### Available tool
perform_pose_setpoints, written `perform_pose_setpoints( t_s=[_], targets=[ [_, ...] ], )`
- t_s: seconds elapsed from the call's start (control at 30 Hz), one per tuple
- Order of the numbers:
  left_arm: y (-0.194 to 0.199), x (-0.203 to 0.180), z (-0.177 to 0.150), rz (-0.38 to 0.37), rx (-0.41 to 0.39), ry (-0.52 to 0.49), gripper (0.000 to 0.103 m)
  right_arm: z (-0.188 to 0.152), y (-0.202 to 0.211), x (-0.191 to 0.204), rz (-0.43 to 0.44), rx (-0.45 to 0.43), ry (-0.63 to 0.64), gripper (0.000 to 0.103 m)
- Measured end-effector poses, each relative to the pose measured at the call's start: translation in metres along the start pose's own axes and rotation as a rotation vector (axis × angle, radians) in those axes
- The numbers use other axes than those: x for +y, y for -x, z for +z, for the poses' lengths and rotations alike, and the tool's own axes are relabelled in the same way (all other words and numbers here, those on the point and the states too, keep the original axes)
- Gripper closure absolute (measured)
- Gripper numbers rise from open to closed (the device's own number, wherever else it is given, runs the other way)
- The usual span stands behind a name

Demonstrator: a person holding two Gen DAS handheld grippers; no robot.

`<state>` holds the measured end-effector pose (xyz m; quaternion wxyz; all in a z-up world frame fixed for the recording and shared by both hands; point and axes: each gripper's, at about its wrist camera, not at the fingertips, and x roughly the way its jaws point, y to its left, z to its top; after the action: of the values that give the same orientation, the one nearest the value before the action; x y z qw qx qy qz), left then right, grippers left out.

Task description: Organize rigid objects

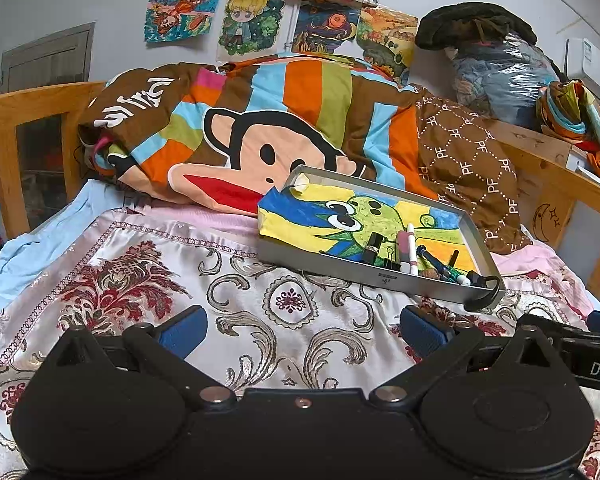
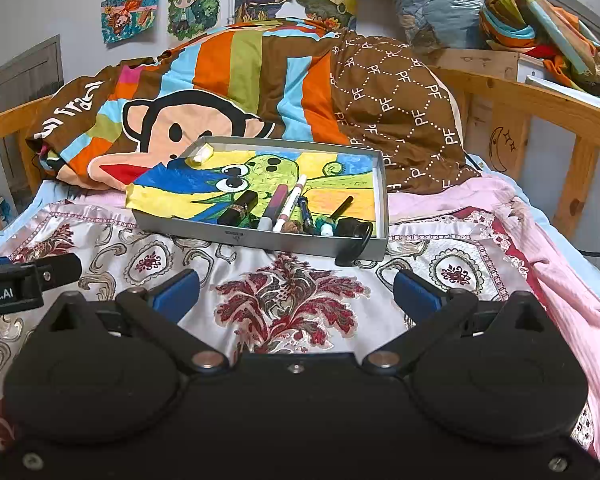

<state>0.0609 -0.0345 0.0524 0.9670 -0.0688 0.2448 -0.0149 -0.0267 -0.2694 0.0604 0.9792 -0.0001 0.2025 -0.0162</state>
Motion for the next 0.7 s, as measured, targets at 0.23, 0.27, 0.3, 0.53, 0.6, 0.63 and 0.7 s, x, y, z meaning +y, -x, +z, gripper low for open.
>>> perform_pose_setpoints(
  t_s=[0.23, 0.27, 0.3, 0.53, 0.6, 0.63, 0.7],
  targets=[
    [-0.0002, 0.0018, -0.0028, -0.019, 0.015, 0.016, 0.001, -0.0018, -0.0007, 0.0002, 0.003, 0.001, 0.003, 0.000],
    [-0.0006, 0.0018, -0.0031, -0.020, 0.018, 0.017, 0.001, -0.0017, -0.0009, 0.0003, 0.003, 0.001, 0.003, 0.000],
    [-0.0010, 0.0017, -0.0037, -0.019, 0.022, 0.018, 0.001, -0.0020, -0.0010, 0.0002, 0.004, 0.002, 0.003, 0.000],
    [-0.0027, 0.0017, -0.0056, -0.009, 0.039, 0.030, 0.001, -0.0026, -0.0015, 0.0011, 0.003, 0.003, 0.004, 0.000],
    [-0.0027, 0.0027, -0.0061, -0.004, 0.039, 0.037, 0.001, -0.0025, -0.0017, 0.0012, 0.004, 0.003, 0.004, 0.000],
    [-0.0027, 0.0033, -0.0063, 0.000, 0.038, 0.039, 0.001, -0.0027, -0.0012, 0.0013, 0.003, 0.002, 0.004, 0.000],
    [-0.0027, 0.0045, -0.0064, -0.002, 0.036, 0.041, 0.001, -0.0027, -0.0012, 0.0017, 0.003, 0.003, 0.004, 0.001]
  ],
)
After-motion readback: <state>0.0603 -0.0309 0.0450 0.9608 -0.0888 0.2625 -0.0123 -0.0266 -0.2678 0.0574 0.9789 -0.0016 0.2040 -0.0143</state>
